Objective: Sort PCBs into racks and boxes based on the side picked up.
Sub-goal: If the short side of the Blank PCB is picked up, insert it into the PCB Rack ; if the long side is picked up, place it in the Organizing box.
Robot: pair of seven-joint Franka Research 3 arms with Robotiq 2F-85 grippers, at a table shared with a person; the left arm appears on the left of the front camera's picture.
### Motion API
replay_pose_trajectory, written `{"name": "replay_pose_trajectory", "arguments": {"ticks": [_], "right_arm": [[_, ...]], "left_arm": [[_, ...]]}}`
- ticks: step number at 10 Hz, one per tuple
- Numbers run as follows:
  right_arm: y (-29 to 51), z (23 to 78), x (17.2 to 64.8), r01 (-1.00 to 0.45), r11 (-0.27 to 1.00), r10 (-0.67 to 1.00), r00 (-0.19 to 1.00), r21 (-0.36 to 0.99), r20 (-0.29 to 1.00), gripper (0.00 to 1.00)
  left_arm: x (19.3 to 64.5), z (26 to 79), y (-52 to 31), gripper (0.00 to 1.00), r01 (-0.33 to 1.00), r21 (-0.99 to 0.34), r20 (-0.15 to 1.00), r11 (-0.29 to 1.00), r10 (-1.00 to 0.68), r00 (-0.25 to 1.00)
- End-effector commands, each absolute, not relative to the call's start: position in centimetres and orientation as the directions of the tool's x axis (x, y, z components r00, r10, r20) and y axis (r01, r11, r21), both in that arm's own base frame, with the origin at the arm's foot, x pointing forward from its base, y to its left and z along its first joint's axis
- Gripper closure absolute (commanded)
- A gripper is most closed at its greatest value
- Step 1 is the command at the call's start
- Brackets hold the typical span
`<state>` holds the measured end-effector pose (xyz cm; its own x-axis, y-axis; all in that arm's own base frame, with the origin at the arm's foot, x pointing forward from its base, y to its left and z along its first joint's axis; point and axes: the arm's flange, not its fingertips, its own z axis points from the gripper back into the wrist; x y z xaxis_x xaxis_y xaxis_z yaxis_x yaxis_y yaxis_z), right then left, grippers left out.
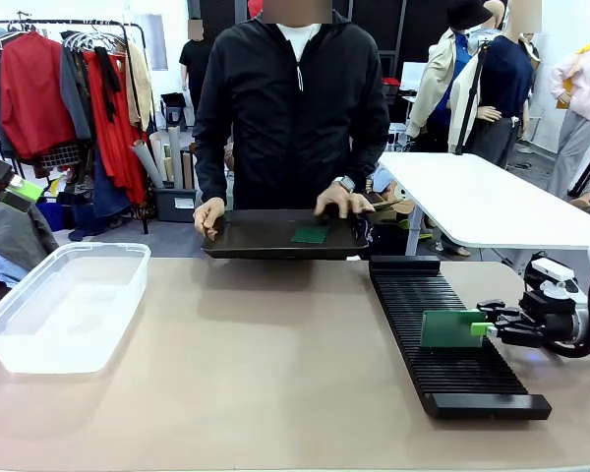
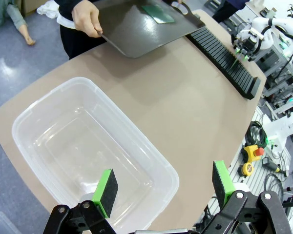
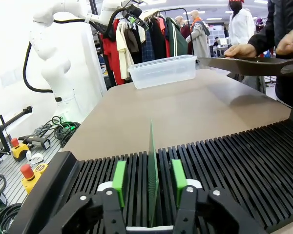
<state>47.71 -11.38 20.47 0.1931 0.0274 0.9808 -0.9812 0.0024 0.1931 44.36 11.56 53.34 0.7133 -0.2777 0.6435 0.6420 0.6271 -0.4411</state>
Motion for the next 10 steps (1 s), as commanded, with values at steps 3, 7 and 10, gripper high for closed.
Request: {"name": "replay_pose_trajectory", "arguments": {"ticks": [3, 7, 10], "right_arm": [[-11.2, 21.8, 48.3, -0.972, 0.017, 0.045, 0.237, 0.236, 0.971, 0.0], [-11.2, 22.2, 48.8, -0.964, 0.038, 0.035, 0.263, 0.261, 0.964, 0.0], [-10.4, 23.8, 49.4, -0.961, 0.049, 0.003, 0.271, 0.271, 0.962, 0.0]], "left_arm": [[44.2, 53.4, 11.4, 0.0, 0.642, -0.447, 0.645, 0.623, -0.273, 0.714], [44.2, 53.4, 11.4, 0.0, 0.642, -0.447, 0.645, 0.623, -0.273, 0.714], [44.2, 53.4, 11.4, 0.0, 0.642, -0.447, 0.645, 0.623, -0.273, 0.714]]}}
